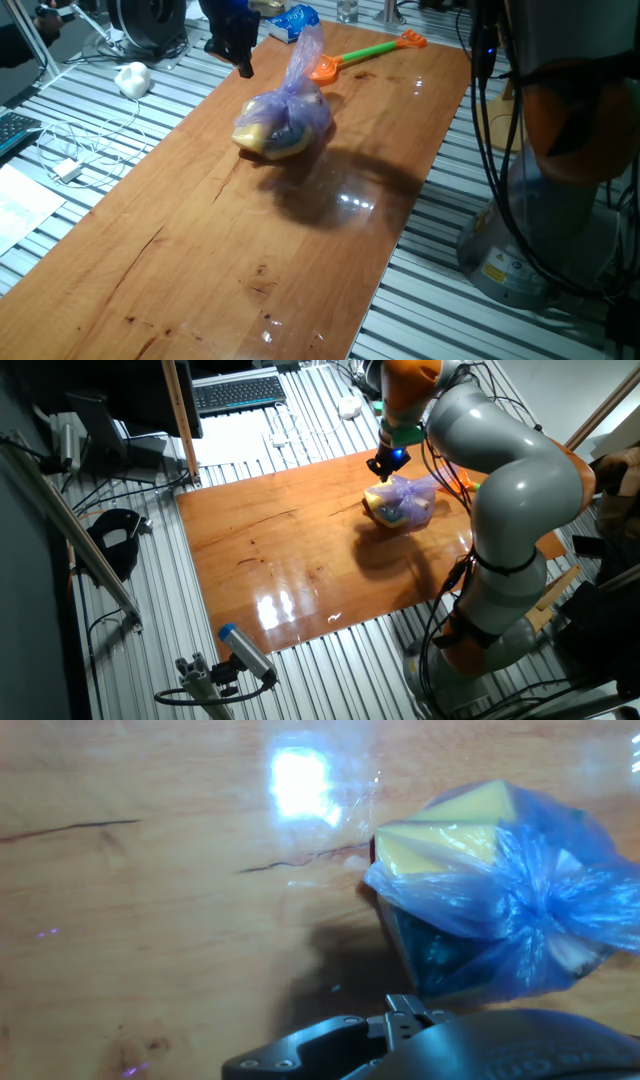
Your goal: Pick up a bag of things
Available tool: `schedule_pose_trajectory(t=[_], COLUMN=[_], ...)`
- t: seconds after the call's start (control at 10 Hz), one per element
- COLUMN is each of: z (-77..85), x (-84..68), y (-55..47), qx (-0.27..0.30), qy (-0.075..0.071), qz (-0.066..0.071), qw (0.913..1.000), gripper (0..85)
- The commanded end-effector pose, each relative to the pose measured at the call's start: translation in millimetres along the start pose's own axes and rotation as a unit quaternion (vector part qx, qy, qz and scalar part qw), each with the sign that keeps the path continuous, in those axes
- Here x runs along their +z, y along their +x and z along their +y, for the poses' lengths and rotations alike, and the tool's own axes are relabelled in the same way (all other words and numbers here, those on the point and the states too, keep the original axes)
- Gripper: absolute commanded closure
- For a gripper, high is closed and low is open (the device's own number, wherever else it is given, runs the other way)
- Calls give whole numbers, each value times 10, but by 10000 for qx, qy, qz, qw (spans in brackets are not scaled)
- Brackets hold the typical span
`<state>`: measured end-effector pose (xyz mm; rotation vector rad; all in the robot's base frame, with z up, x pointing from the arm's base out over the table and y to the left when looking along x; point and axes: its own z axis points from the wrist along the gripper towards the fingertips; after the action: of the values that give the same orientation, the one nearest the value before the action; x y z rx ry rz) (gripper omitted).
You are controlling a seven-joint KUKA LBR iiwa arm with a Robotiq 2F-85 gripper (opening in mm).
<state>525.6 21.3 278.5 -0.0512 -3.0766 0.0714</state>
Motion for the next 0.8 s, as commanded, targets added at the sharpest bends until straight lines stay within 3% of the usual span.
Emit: schedule_pose_trajectory(t=[0.0,0.2,0.7], z=[-2,-2,-2], x=[3,3,3], y=[0,0,0], qx=[38,166,297], qy=[-4,-28,82], qz=[-3,121,146], qw=[10000,9998,9994], gripper=[850,850,850])
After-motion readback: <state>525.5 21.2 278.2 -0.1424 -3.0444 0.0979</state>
